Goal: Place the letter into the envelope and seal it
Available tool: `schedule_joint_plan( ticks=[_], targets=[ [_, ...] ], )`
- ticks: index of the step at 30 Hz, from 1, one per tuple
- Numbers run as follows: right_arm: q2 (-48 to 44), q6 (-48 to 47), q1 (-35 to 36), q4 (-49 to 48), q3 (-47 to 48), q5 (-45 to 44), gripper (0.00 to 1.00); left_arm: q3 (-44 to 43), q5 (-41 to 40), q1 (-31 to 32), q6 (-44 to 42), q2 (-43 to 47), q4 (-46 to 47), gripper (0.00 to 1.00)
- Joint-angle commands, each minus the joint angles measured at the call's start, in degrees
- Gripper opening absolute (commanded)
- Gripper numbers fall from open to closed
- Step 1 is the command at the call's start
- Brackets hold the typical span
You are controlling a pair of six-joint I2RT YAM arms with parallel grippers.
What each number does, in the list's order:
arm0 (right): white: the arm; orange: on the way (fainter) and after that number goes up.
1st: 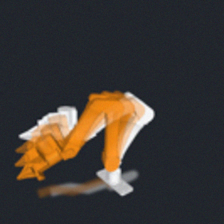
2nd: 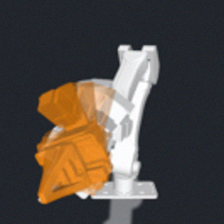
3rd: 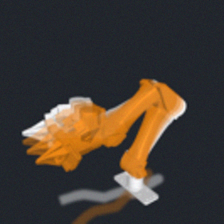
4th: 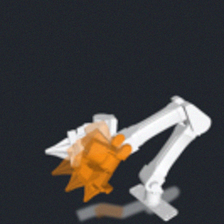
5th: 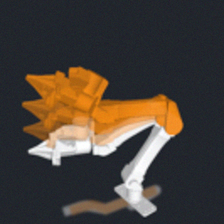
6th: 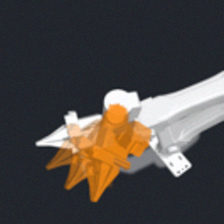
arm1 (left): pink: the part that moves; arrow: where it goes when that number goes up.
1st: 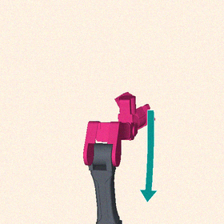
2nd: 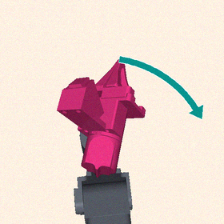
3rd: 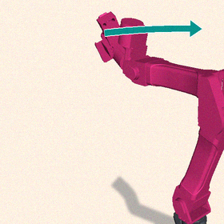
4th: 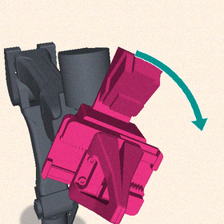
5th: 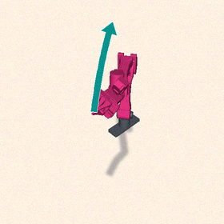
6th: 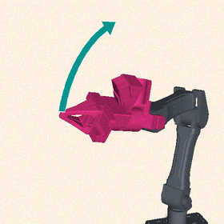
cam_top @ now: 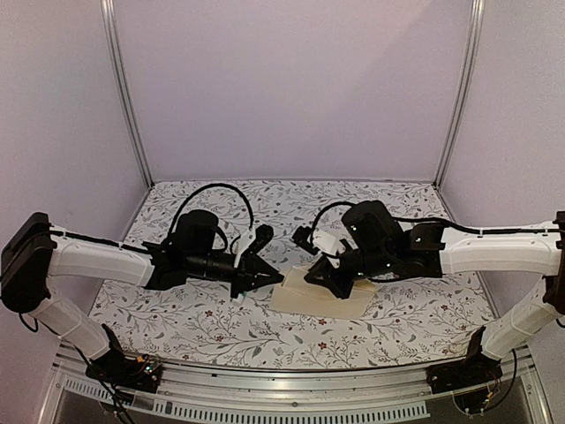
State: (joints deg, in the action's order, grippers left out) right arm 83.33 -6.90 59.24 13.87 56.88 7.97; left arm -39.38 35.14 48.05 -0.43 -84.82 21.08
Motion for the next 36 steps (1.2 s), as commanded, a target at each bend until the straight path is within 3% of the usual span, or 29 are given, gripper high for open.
schedule_joint_plan(
  ticks=[1, 10, 18, 23, 36],
  targets=[
    [2.0, 0.0, 0.3, 0.0, 2.4, 1.6, 0.09, 0.2, 0.5, -0.8, -0.1, 0.1, 0.5, 0.0],
    [6.1, 0.8, 0.3, 0.5, 4.0, 2.6, 0.1, -0.7, -0.1, -0.8, 0.3, -1.2, 1.2, 0.0],
    [3.7, 1.8, 0.3, 3.2, 5.1, -1.5, 0.38, -1.3, -0.7, -0.8, 1.6, -1.7, 1.1, 0.0],
    [1.1, 2.3, 0.3, 5.7, 3.5, -3.4, 0.49, -1.2, -0.2, -0.8, 1.4, -1.6, 0.8, 0.0],
    [-3.2, 3.6, 0.3, 8.0, -2.1, -3.8, 0.54, -1.3, 0.0, -0.7, 1.2, -1.5, 0.6, 0.0]
  ],
)
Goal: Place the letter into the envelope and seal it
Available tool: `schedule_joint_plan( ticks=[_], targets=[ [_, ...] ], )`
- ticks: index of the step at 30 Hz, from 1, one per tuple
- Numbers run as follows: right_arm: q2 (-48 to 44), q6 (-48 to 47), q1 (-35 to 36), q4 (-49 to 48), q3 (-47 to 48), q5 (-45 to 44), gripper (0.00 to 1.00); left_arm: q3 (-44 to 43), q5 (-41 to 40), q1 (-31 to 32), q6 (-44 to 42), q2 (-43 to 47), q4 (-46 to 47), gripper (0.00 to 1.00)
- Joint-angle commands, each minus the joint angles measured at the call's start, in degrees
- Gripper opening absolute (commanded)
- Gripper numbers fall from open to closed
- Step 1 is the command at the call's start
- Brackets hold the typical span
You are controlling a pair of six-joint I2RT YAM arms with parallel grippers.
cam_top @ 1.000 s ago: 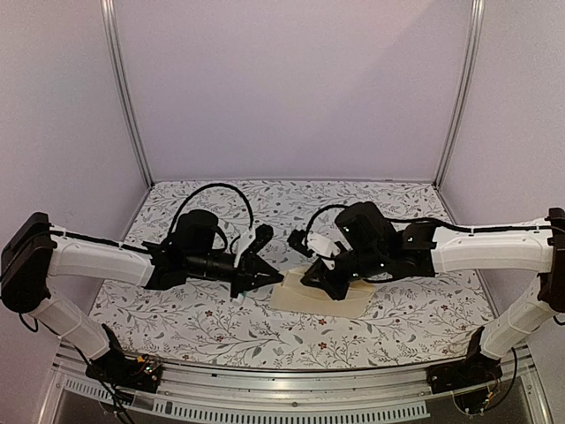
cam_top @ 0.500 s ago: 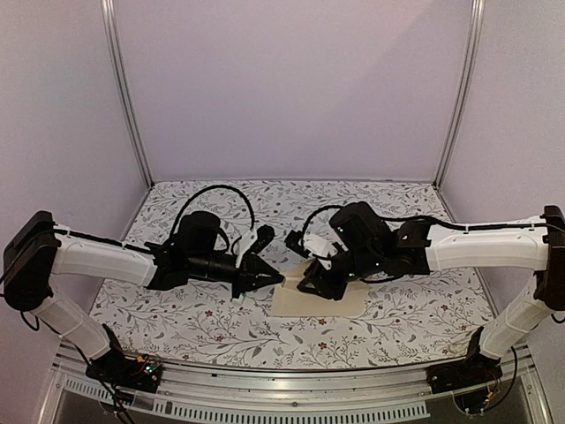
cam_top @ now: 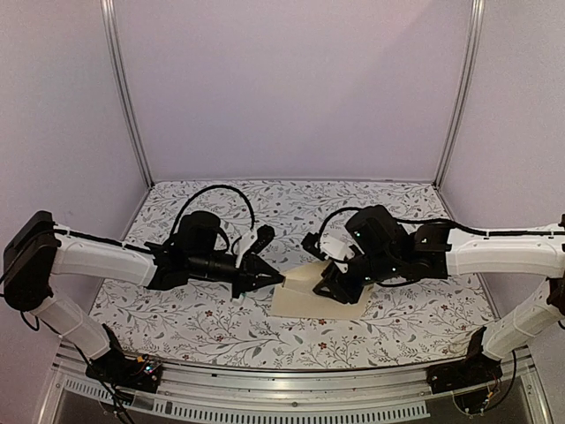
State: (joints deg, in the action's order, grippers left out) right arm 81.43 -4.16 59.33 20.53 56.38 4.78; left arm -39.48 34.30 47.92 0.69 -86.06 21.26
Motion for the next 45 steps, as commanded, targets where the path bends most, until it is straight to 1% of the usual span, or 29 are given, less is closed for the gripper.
schedule_joint_plan(
  ticks=[1, 7, 12, 14, 16, 19, 21, 30, 45],
  targets=[
    [-1.3, 0.9, 0.2, 1.3, -1.9, -0.6, 0.54, -1.2, 0.8, -0.6, 0.0, -0.2, 0.5, 0.0],
    [-0.5, 0.9, 0.2, 1.4, -2.2, -0.3, 0.52, -1.0, 0.8, -0.6, 0.0, 0.1, 0.4, 0.0],
    [0.5, 0.7, 0.2, 1.2, -1.8, -0.6, 0.45, -1.1, 0.7, -0.6, 0.0, 0.1, 0.3, 0.0],
    [0.8, 0.6, 0.1, 1.2, -1.6, -0.9, 0.41, -1.1, 0.6, -0.7, -0.1, 0.2, 0.2, 0.0],
    [0.8, 0.6, 0.1, 1.2, -1.7, -1.0, 0.34, -1.0, 0.6, -0.6, -0.1, 0.3, 0.2, 0.0],
    [0.8, 0.6, 0.2, 1.2, -1.9, -1.3, 0.2, -1.0, 0.7, -0.6, -0.1, 0.3, 0.2, 0.0],
    [0.8, 0.6, 0.2, 1.2, -2.1, -1.4, 0.14, -1.0, 0.7, -0.6, -0.1, 0.2, 0.2, 0.0],
    [3.4, 0.9, 0.2, -0.4, -2.5, -1.9, 0.07, -1.0, 0.7, -0.6, -0.2, 0.3, 0.1, 0.0],
    [4.6, 2.1, 0.2, -5.5, -5.9, -1.7, 0.07, -1.1, 0.7, -0.6, -0.2, 0.1, 0.2, 0.0]
  ],
)
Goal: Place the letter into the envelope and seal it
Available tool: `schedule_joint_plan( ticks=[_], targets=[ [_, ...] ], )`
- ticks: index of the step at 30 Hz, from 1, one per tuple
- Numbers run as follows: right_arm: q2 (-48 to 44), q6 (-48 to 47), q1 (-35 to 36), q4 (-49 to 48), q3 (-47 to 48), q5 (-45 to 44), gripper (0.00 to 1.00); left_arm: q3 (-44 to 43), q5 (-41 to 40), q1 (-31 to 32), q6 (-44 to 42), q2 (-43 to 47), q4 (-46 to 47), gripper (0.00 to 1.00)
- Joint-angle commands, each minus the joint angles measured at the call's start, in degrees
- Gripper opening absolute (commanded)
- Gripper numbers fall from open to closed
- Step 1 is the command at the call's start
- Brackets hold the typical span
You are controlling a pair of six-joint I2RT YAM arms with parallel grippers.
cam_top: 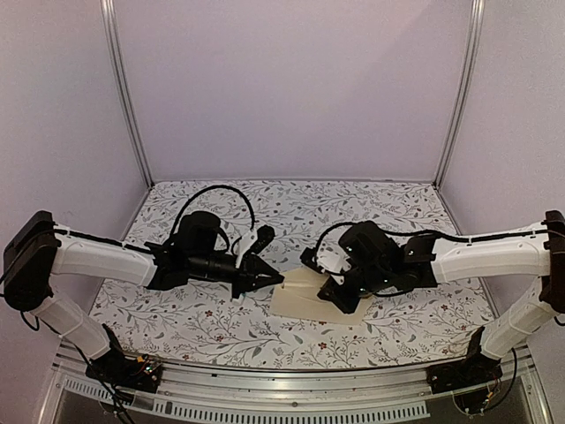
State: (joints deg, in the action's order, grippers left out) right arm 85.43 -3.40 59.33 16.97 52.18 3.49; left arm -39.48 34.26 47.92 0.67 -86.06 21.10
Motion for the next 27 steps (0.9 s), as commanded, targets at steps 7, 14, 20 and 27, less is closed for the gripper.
schedule_joint_plan(
  ticks=[7, 14, 20, 27],
  targets=[
    [2.7, 1.8, 0.2, -3.6, -2.3, 0.5, 0.07, -1.1, 0.8, -0.6, -0.2, 0.0, 0.3, 0.0],
    [3.7, 1.8, 0.2, -3.5, -1.9, 1.4, 0.07, -1.2, 0.8, -0.6, -0.3, -0.1, 0.3, 0.0],
    [3.9, 2.1, 0.1, -1.8, -0.4, 1.1, 0.08, -1.4, 0.7, -0.6, -0.3, -0.4, 0.3, 0.0],
    [3.1, 2.7, 0.2, 0.3, 1.9, 1.2, 0.16, -1.4, 0.6, -0.6, -0.4, -0.2, 0.3, 0.0]
  ],
)
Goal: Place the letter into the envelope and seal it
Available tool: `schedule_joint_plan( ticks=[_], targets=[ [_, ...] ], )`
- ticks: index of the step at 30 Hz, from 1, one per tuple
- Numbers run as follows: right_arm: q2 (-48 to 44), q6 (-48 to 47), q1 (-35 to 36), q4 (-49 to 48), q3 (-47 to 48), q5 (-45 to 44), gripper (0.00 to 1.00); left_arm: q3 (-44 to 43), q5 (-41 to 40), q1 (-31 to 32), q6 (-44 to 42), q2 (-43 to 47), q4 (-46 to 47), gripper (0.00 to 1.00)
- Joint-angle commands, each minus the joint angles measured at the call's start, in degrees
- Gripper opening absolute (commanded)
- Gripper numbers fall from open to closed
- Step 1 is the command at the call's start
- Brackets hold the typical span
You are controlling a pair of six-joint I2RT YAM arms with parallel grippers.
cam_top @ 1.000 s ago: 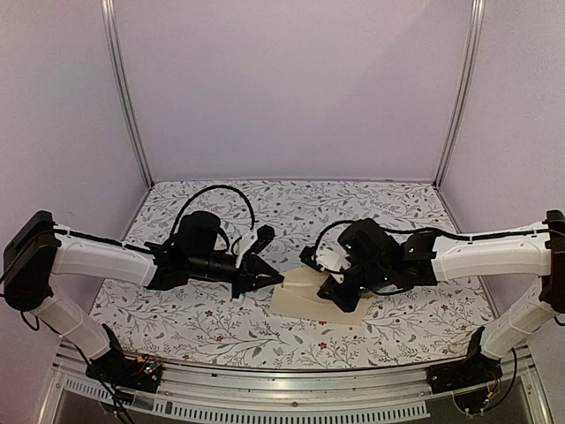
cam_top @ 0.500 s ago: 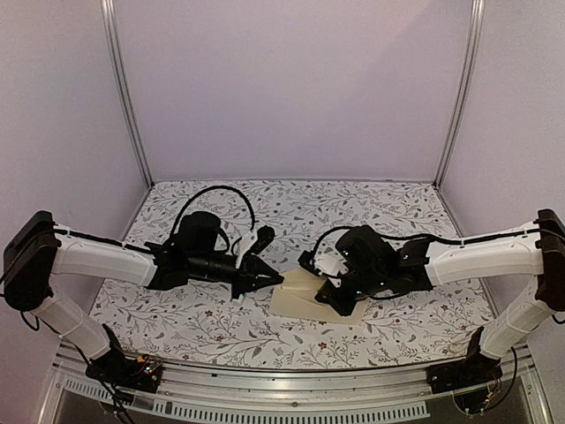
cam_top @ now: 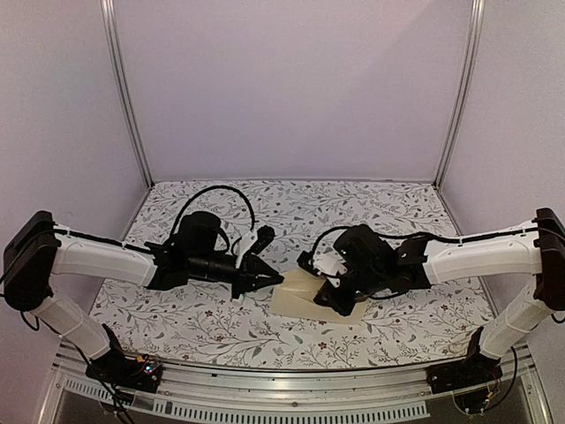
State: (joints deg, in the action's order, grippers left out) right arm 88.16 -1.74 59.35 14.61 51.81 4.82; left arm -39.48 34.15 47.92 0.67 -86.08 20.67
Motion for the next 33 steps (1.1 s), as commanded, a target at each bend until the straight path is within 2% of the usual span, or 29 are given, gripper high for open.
schedule_joint_plan(
  ticks=[1, 6, 12, 24, 29, 33],
  targets=[
    [0.4, 1.2, 0.1, 3.2, 2.7, -0.5, 0.18, -1.3, 0.7, -0.6, -0.4, -0.2, 0.7, 0.0],
    [0.3, 1.5, 0.1, 5.2, 5.3, -2.3, 0.27, -1.3, 0.5, -0.7, -0.4, -0.3, 0.7, 0.0],
    [-0.3, 1.5, 0.1, 7.0, 7.6, -1.9, 0.44, -1.3, 0.5, -0.7, -0.5, -0.2, 0.5, 0.0],
    [-7.2, 5.4, 0.1, 10.0, 10.0, -3.2, 0.59, -1.2, 0.2, -0.8, -0.6, 0.0, -0.1, 0.0],
    [-12.1, 6.6, 0.1, 12.1, 11.1, -7.6, 0.66, -1.2, 1.2, -0.8, -1.8, 0.2, -0.2, 0.0],
    [-14.4, 7.6, 0.1, 14.9, 13.3, -12.3, 0.76, -1.0, 2.2, -0.7, -2.5, 0.2, -0.2, 0.0]
  ],
)
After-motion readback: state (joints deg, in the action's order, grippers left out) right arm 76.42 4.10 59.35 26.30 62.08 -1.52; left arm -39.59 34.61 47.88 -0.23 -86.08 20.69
